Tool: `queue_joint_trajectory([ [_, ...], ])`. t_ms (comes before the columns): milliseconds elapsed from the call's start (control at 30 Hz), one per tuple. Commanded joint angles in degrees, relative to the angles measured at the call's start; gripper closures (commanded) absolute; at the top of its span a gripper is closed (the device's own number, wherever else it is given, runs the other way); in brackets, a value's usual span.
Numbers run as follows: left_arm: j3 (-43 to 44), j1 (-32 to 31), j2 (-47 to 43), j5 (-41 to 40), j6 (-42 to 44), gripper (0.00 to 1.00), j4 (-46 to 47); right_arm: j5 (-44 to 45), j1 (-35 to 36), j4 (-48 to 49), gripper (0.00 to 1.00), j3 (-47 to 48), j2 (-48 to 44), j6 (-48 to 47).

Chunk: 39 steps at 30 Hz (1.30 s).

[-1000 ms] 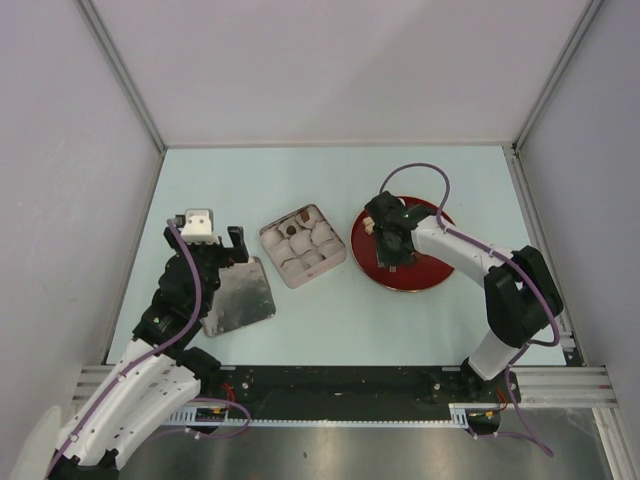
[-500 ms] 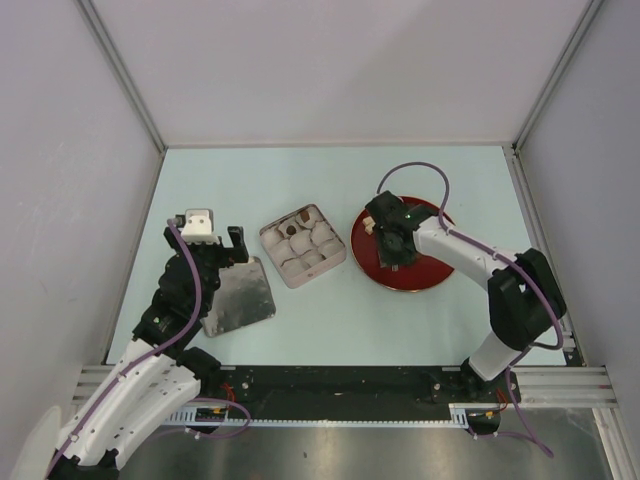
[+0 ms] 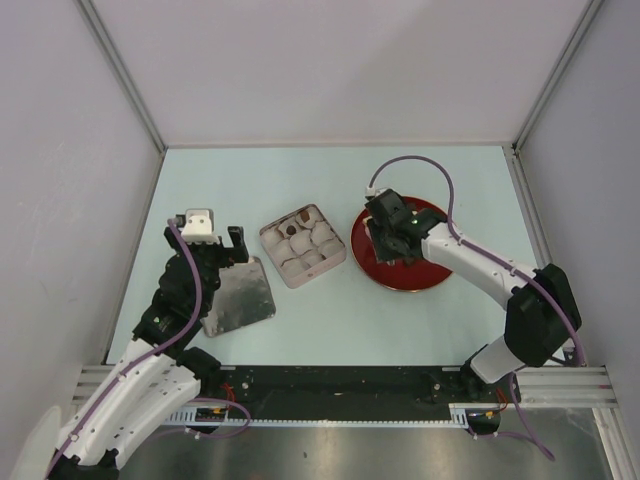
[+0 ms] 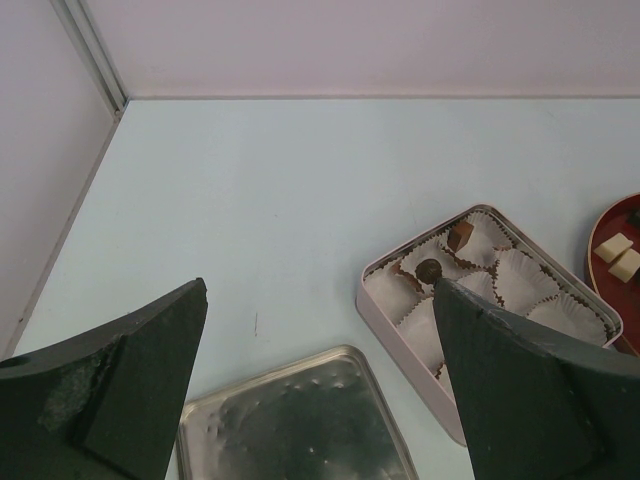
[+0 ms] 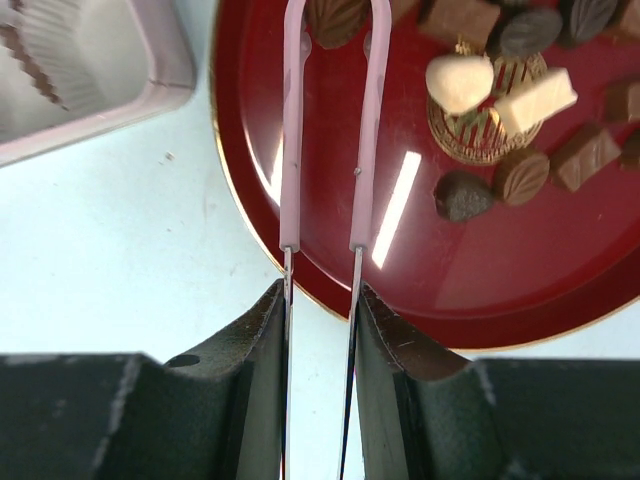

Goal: Pack the chocolate

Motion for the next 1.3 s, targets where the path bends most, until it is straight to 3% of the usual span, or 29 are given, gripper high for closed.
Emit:
queue_joint_trajectory([
  [0, -0.2, 0.3, 0.3, 0.0, 0.1, 0.00, 1.9, -0.9, 1.5, 5.8, 1.00, 0.4, -3.6, -3.5],
  [333, -0.2, 0.3, 0.6, -0.7, 0.0, 0.00, 1.8, -5.6, 6.6, 10.4, 1.00, 7.8, 0.9, -9.0],
  [667, -0.8, 0.3, 0.1, -2.0, -0.1, 0.00, 2.4, -9.7, 12.2, 12.6, 1.00, 18.5, 14.1, -12.8],
  [1000, -1.0, 0.3, 0.4, -2.0, 0.1, 0.00, 2.6, -11.0, 14.0, 10.9, 1.00, 29.7, 25.2, -15.6],
  [1267, -1.1, 0.3, 0.4, -1.7, 0.0, 0.00, 2.7, -13.0, 14.4, 10.1, 0.98, 32.1, 29.3, -15.8],
])
